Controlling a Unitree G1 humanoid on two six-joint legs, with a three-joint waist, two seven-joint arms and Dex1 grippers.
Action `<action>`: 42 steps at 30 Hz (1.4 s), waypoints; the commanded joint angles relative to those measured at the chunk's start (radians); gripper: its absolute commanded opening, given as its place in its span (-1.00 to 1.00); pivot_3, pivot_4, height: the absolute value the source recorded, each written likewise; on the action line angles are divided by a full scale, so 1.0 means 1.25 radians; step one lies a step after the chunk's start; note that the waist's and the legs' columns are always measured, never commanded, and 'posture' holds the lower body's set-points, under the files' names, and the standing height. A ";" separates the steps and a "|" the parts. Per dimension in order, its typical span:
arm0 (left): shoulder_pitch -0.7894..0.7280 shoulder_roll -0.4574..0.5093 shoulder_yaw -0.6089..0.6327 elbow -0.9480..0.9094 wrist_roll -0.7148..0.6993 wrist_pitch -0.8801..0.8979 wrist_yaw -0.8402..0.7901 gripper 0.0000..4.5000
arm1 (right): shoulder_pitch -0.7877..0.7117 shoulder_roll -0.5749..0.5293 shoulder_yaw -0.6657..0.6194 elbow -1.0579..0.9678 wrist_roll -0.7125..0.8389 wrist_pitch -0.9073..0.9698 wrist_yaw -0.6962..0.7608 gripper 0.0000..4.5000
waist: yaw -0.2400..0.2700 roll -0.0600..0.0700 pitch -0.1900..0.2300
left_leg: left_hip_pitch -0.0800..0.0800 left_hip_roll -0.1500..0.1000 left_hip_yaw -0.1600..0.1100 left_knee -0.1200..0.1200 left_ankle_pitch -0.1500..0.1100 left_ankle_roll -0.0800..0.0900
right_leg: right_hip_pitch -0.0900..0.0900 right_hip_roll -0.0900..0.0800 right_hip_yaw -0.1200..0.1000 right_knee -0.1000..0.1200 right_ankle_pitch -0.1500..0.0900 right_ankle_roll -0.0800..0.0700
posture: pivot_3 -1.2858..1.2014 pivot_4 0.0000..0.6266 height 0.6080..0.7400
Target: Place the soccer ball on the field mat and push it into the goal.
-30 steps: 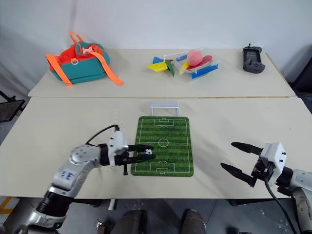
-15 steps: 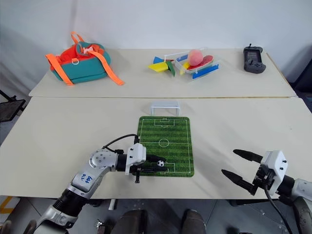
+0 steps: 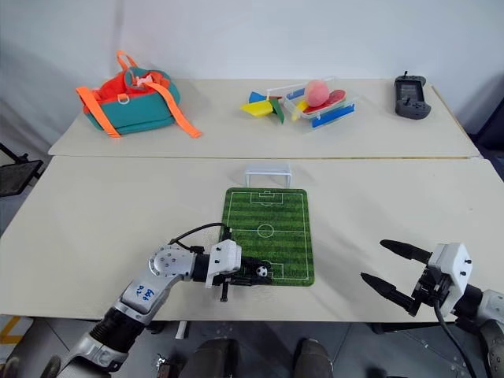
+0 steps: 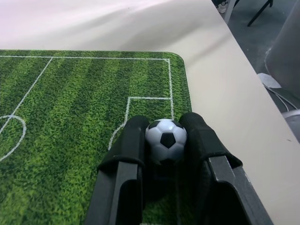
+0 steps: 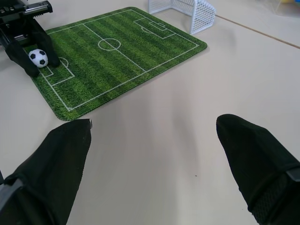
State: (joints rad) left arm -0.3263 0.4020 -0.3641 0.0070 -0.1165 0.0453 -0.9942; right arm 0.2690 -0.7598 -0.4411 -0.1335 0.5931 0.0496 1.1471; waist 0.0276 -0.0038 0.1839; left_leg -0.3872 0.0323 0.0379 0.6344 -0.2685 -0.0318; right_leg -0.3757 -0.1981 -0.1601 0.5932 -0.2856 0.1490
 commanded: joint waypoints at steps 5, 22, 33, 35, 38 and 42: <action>-0.012 -0.013 -0.004 0.015 0.012 -0.026 0.006 -0.62 | 0.001 0.000 -0.030 -0.015 0.011 0.000 -0.007 1.00 | 0.000 0.000 0.000 | 0.000 0.000 0.000 0.001 0.000 0.000 | 0.000 0.000 0.000 0.000 0.000 0.000 | 0.03 -0.52 1.00; -0.026 -0.019 0.012 0.013 0.003 -0.068 0.004 0.99 | -0.020 -0.002 -0.023 -0.003 0.005 0.011 -0.018 1.00 | 0.000 0.000 0.000 | 0.000 0.000 0.000 0.001 0.000 0.000 | 0.000 0.000 0.000 0.000 0.000 0.000 | 0.03 -0.52 1.00; -0.018 0.051 0.079 -0.157 -0.185 0.003 -0.124 -0.12 | -0.017 -0.008 -0.048 -0.012 0.048 0.012 0.037 1.00 | -0.001 0.000 0.000 | 0.000 0.000 0.000 0.002 0.000 0.000 | 0.000 0.000 0.000 0.001 0.000 0.000 | 0.03 -0.52 1.00; -0.017 0.073 0.075 -0.187 -0.212 0.046 -0.147 -0.41 | -0.018 -0.007 -0.054 -0.012 0.059 0.009 0.051 1.00 | -0.001 0.000 0.000 | 0.000 0.000 0.000 0.002 0.000 0.000 | 0.000 0.000 0.001 0.001 0.000 0.000 | 0.03 -0.52 1.00; -0.018 0.088 0.062 -0.196 -0.223 0.084 -0.169 -0.86 | -0.012 -0.002 -0.057 -0.007 0.055 0.004 0.063 1.00 | -0.001 0.000 0.000 | 0.000 0.000 0.000 0.002 0.000 0.000 | 0.001 0.000 0.001 0.001 0.000 0.000 | 0.03 -0.52 1.00; -0.012 0.095 0.028 -0.160 -0.182 0.060 -0.198 -0.99 | -0.003 0.022 -0.052 -0.015 0.044 -0.004 0.045 1.00 | 0.000 0.000 0.000 | 0.000 0.000 0.000 0.002 0.000 0.000 | 0.001 0.000 0.001 0.001 0.000 0.000 | 0.03 -0.52 1.00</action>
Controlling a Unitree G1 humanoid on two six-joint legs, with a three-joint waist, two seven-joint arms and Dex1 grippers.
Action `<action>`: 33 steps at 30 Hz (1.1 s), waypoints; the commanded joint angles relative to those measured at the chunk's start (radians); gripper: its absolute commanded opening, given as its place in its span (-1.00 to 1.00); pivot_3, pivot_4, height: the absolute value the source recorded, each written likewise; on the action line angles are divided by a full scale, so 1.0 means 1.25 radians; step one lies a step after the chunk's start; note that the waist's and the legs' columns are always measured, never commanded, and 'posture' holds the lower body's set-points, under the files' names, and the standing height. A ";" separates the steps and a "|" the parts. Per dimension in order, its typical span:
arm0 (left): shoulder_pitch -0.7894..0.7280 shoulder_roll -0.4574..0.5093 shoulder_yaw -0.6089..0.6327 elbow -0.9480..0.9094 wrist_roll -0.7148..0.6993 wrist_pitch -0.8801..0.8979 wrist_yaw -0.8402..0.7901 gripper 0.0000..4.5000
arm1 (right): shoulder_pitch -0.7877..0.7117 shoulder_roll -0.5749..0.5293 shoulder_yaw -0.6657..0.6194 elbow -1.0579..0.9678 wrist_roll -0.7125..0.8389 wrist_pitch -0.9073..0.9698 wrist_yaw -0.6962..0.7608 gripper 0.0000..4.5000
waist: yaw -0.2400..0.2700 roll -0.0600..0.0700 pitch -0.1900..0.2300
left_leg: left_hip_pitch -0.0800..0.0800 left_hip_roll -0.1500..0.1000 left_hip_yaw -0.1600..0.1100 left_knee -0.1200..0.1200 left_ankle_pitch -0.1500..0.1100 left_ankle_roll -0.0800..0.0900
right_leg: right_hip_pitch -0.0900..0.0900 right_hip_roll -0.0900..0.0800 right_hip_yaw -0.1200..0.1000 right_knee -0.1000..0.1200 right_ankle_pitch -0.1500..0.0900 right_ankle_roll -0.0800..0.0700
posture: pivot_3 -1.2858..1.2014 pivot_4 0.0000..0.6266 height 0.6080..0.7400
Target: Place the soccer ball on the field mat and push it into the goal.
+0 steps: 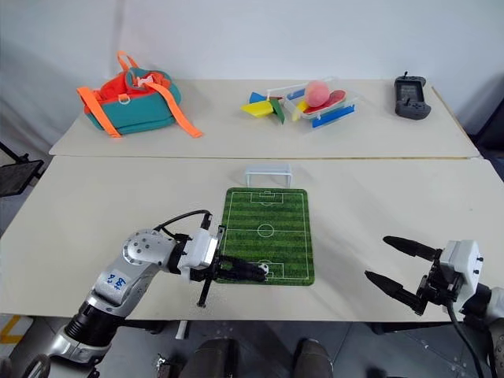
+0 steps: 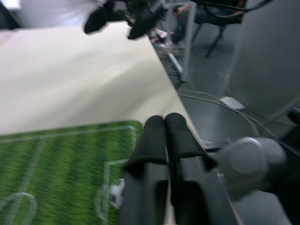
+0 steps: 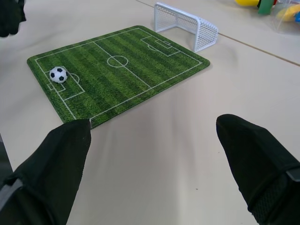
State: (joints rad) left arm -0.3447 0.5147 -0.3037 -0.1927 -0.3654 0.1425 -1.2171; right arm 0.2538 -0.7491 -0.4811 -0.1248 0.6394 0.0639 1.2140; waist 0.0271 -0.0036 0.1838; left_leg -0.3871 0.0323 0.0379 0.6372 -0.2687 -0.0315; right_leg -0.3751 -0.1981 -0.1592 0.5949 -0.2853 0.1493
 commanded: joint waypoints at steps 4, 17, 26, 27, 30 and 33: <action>-0.022 -0.018 -0.056 0.059 0.070 -0.041 -0.012 -0.99 | 0.033 0.041 -0.019 -0.043 -0.004 -0.016 -0.038 1.00 | 0.001 0.000 0.000 | 0.000 0.000 0.000 0.000 0.000 0.000 | 0.000 0.000 0.000 0.000 0.000 0.000 | 0.03 -0.52 1.00; -0.167 -0.141 0.018 0.331 0.301 -0.162 0.347 -0.99 | 0.077 0.067 -0.034 -0.040 -0.022 -0.049 -0.069 1.00 | -0.001 0.000 0.000 | -0.001 0.000 0.000 0.002 -0.001 0.001 | 0.000 0.000 0.000 0.000 0.001 0.001 | 0.03 -0.52 1.00; -0.138 -0.162 0.099 0.196 0.138 -0.068 0.292 -0.99 | 0.039 0.057 -0.021 0.032 -0.032 -0.086 -0.039 1.00 | -0.003 0.000 0.000 | -0.001 0.000 0.000 0.003 -0.001 0.001 | 0.000 0.000 0.000 0.001 0.001 0.001 | 0.03 -0.52 1.00; -0.119 -0.156 0.103 0.168 0.126 -0.062 0.284 -0.99 | 0.033 0.056 -0.020 0.038 -0.033 -0.089 -0.036 1.00 | -0.003 0.000 0.000 | -0.001 0.000 0.000 0.003 -0.001 0.001 | 0.000 0.000 0.001 0.002 0.001 0.001 | 0.03 -0.52 1.00; -0.060 -0.128 0.113 0.090 0.068 0.029 0.258 -0.99 | 0.017 0.053 -0.015 0.048 -0.037 -0.088 -0.034 1.00 | -0.003 0.000 0.000 | 0.000 0.000 0.000 0.004 -0.001 0.000 | 0.000 0.000 0.001 0.004 0.001 0.001 | 0.03 -0.52 1.00; -0.001 -0.094 0.140 0.060 0.000 0.048 0.199 -0.99 | 0.005 0.048 -0.014 0.061 -0.041 -0.088 -0.024 1.00 | -0.002 0.000 0.000 | 0.000 0.000 0.000 0.006 -0.002 0.001 | 0.000 0.000 0.001 0.004 0.001 0.001 | 0.03 -0.52 1.00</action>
State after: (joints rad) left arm -0.3612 0.3826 -0.1576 -0.0699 -0.3189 0.2079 -0.9337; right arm 0.2570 -0.6731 -0.4809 -0.0494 0.5809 -0.0294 1.1749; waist 0.0240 -0.0036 0.1838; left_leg -0.3877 0.0327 0.0382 0.6460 -0.2711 -0.0302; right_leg -0.3752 -0.1982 -0.1572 0.6002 -0.2844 0.1503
